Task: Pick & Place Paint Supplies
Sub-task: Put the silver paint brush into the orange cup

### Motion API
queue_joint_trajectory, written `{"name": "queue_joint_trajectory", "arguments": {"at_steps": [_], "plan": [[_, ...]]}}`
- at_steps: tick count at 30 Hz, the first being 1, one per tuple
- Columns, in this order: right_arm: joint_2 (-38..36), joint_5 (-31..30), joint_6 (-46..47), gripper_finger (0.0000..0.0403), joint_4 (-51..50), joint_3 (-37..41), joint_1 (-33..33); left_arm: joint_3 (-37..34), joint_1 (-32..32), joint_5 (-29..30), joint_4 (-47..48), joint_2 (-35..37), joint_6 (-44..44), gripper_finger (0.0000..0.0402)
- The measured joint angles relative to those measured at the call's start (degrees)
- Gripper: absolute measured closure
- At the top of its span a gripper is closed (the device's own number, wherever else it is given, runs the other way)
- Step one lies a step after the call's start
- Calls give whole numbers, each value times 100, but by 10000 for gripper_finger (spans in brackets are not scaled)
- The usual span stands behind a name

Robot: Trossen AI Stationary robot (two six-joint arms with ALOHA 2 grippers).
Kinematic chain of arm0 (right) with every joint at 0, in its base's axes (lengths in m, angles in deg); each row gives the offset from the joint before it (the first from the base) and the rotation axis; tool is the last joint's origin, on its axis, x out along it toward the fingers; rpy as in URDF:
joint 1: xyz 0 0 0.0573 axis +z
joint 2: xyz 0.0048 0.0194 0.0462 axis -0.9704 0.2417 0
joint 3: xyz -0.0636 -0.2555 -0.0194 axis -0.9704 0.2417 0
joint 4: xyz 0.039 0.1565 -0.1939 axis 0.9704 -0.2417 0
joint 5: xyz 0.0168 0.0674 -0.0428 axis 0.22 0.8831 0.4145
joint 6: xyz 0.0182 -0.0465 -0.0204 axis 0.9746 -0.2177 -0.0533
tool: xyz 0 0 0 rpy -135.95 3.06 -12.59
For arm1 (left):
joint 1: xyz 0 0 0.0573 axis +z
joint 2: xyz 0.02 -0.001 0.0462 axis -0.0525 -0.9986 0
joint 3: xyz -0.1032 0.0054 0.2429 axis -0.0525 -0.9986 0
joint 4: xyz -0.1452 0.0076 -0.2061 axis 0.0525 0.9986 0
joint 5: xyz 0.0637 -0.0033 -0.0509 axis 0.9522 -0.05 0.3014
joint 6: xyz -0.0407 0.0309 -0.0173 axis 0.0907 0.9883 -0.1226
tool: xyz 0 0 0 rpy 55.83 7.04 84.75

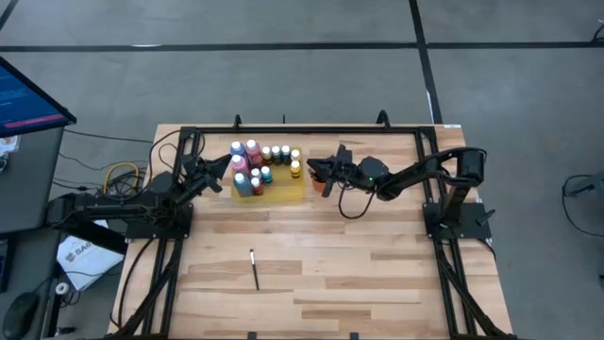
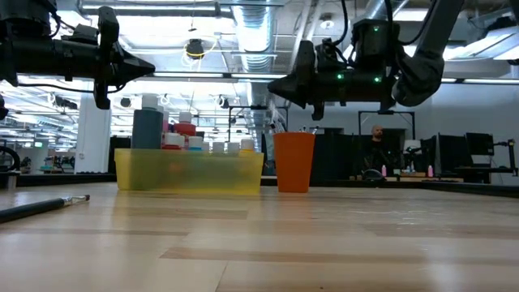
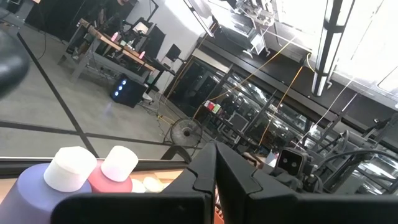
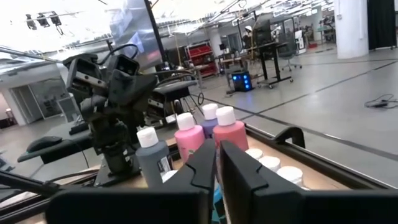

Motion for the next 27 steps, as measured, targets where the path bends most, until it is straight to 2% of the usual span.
{"name": "queue_joint_trajectory", "arguments": {"at_steps": [8,11,14,17,21,24,27], "plan": [[-128,1,61,325,-30,21,51,-1,1,-1,-1,0,0,400],[-450,-1,40,308,-683,-168,202,0,1,-2,-1,0,0,400],[-843,-109,2,298,-2582,-766,472,0,1,0,0,0,0,400],[-988,-499,163,295,-5193,-1913,825,-1,1,0,1,0,0,400],[-524,-1034,764,295,-8006,-3711,1359,0,0,-1,-1,0,0,400],[104,-1147,1476,295,-9174,-4893,1707,0,-1,0,0,-2,0,400],[753,-1158,2245,294,-9821,-5976,2028,-1,1,0,1,-2,0,400]]}}
